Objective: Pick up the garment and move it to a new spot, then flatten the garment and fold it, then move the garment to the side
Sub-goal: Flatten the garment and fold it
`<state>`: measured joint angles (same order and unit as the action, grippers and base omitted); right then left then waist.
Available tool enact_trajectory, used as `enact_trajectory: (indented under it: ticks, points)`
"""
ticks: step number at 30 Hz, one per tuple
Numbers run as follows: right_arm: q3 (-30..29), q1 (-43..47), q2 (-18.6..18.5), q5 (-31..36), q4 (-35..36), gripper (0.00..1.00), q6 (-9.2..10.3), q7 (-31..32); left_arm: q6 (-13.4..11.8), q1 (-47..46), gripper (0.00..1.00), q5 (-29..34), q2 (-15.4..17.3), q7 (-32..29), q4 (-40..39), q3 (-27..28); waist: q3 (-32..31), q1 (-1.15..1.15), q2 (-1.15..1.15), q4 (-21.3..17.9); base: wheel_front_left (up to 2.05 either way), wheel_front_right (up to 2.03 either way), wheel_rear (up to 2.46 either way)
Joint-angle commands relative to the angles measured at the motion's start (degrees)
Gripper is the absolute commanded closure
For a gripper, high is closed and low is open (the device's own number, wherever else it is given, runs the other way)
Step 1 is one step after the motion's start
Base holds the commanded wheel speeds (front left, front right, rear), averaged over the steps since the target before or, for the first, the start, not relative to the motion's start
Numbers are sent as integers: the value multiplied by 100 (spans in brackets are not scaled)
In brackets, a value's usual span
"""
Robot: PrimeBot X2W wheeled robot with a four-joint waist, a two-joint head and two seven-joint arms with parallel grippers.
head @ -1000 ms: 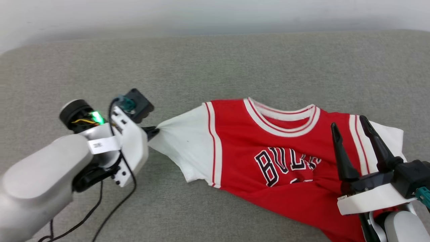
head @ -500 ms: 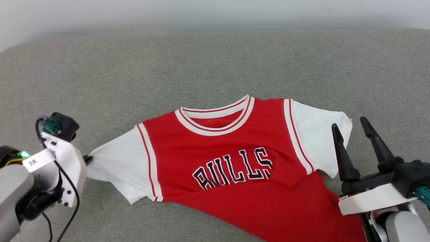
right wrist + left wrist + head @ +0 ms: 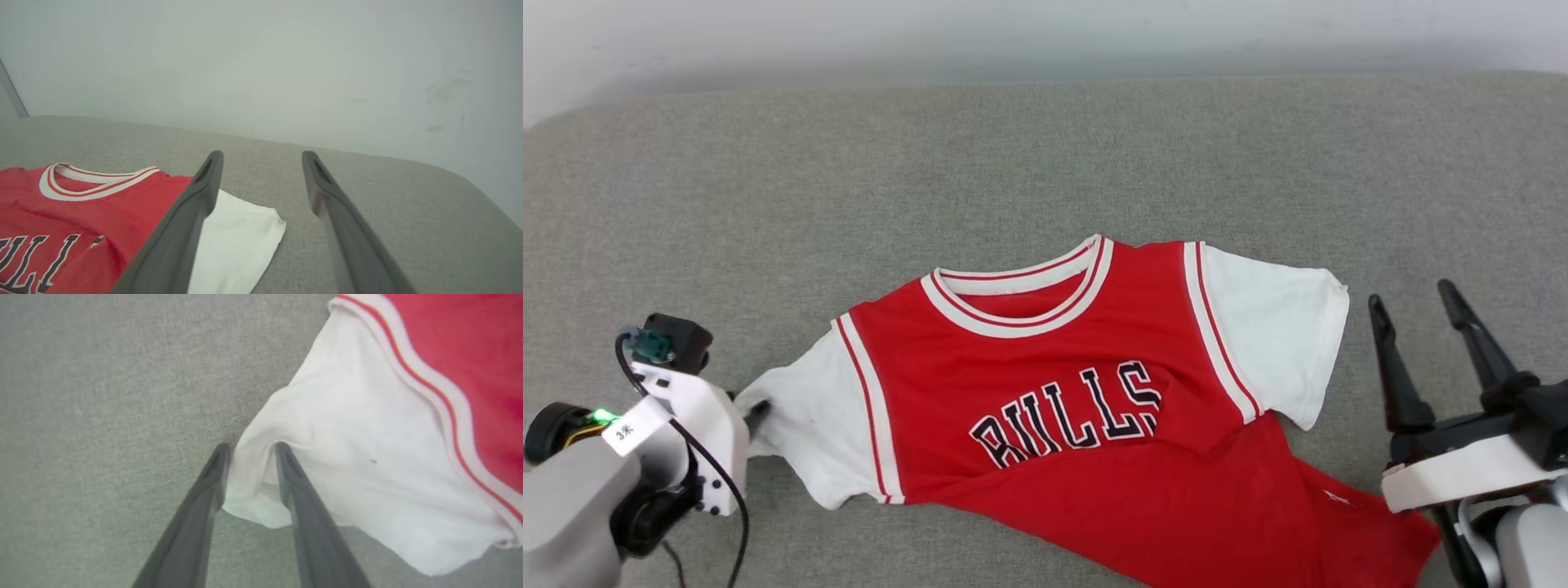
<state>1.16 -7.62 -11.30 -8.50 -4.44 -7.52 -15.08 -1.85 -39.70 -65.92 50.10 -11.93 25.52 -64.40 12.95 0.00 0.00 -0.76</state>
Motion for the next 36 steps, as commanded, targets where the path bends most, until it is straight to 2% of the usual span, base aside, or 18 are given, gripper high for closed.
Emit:
enact_trajectory:
  ticks: [1, 6, 12, 17, 20, 22, 25, 29, 33, 36]
  points:
    - [-36, -99, -108, -16, -17, 0, 6, -12, -86, 91, 0, 78, -103, 297, 15, 81, -100, 0, 0, 45, 0, 0, 0]
    - [-156, -343, -581, -64, -23, 0, 6, 64, -526, 298, 0, 396, -247, 1409, -188, 247, -356, 0, 0, 153, 0, 0, 0]
    - [-15, -819, -1424, -224, 72, 0, 6, 619, -1326, 634, 0, 695, -262, 2423, -808, 479, -525, 0, 0, 340, 0, 0, 0]
    - [484, -1280, -2185, -598, -38, 0, 6, 1366, -2068, 1021, 0, 1027, -390, 2707, -1459, 1038, -536, 0, 0, 513, 0, 0, 0]
    - [955, -1491, -2624, -1028, -117, 0, 6, 2006, -2438, 1379, 0, 1574, -576, 2719, -1955, 1680, -498, 0, 0, 616, 0, 0, 0]
    - [1279, -1617, -2895, -1402, -149, 0, 6, 2489, -2601, 1696, 0, 1955, -770, 2715, -2243, 2111, -452, 0, 0, 690, 0, 0, 0]
    - [1764, -1801, -3252, -1979, -205, 0, 7, 3201, -2659, 2132, 0, 2523, -1048, 2716, -2490, 2686, -357, 0, 0, 787, 0, 0, 0]
    - [2261, -2028, -3557, -2645, -395, 0, 7, 4103, -2592, 2583, 0, 3196, -1477, 2712, -2652, 3327, -207, 0, 0, 914, 0, 0, 0]
    - [2545, -2252, -3627, -3049, -703, 0, 6, 4719, -2404, 2889, 0, 3750, -1930, 2713, -2730, 3815, -20, 0, 0, 1036, 0, 0, 0]
    - [2717, -2426, -3665, -3115, -948, 0, 6, 4934, -2177, 2975, 0, 4059, -2259, 2713, -2734, 4047, 158, 0, 0, 1174, 0, 0, 0]
